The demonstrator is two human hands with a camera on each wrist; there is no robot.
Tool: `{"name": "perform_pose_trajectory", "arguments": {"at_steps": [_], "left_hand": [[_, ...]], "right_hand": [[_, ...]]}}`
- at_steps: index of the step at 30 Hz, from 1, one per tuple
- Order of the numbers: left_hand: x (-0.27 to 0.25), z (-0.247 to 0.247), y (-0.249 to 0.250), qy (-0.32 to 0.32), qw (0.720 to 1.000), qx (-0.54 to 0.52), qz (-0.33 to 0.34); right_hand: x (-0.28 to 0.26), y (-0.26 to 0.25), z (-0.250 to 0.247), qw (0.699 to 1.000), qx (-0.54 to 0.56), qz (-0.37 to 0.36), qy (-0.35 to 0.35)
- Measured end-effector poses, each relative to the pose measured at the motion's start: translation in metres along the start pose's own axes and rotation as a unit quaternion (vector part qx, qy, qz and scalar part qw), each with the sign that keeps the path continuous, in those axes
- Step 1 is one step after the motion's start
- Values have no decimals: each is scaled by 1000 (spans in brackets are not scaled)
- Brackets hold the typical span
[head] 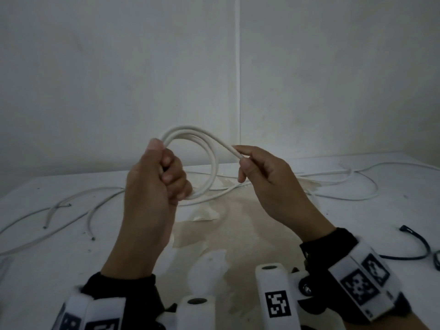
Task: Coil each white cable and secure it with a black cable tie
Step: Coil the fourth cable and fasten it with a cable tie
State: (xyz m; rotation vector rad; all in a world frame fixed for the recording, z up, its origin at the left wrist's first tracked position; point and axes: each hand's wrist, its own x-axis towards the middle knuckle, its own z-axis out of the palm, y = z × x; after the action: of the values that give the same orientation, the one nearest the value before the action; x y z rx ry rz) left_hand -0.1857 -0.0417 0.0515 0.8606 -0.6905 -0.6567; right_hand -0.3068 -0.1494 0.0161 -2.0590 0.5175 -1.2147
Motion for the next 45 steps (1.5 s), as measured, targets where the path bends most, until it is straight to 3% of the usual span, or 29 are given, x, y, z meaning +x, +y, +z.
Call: {"name": "perform_pose_trajectory", "arguments": {"at_steps": [4,7,10,15,19,22,27,31,34,37,45], "left_hand": [[4,-10,6,42,998,-21,46],[5,-11,4,65,995,-27,66],[7,-15,6,98,991,-31,86],[12,-26,11,156,978,-64,122],[13,-25,5,158,978,-58,121],[12,-20,-1,139,981,5,133],[11,-20,-7,95,977,94,165],[7,-16,-17,30,960,203,189],[0,-8,-23,-13,950,268,158],[-6,-1,-27,-48,939,317,127],[-8,-5,-20,-121,929,350,27]], "right_hand": [[-5,8,7,994,-106,-23,10],[-8,11,15,977,-205,-24,-58],[-8,14,16,963,-235,-21,-127],[-7,25,15,961,-242,-35,-129],[-10,30,21,934,-325,-117,-90],[-13,26,28,913,-354,-185,-86],[-11,7,29,905,-330,-256,-80],[-10,-7,31,895,-320,-305,-61],[-11,-12,32,890,-312,-330,-43],[-9,-14,29,905,-250,-345,-14],[-10,-16,23,921,-190,-340,19]]}}
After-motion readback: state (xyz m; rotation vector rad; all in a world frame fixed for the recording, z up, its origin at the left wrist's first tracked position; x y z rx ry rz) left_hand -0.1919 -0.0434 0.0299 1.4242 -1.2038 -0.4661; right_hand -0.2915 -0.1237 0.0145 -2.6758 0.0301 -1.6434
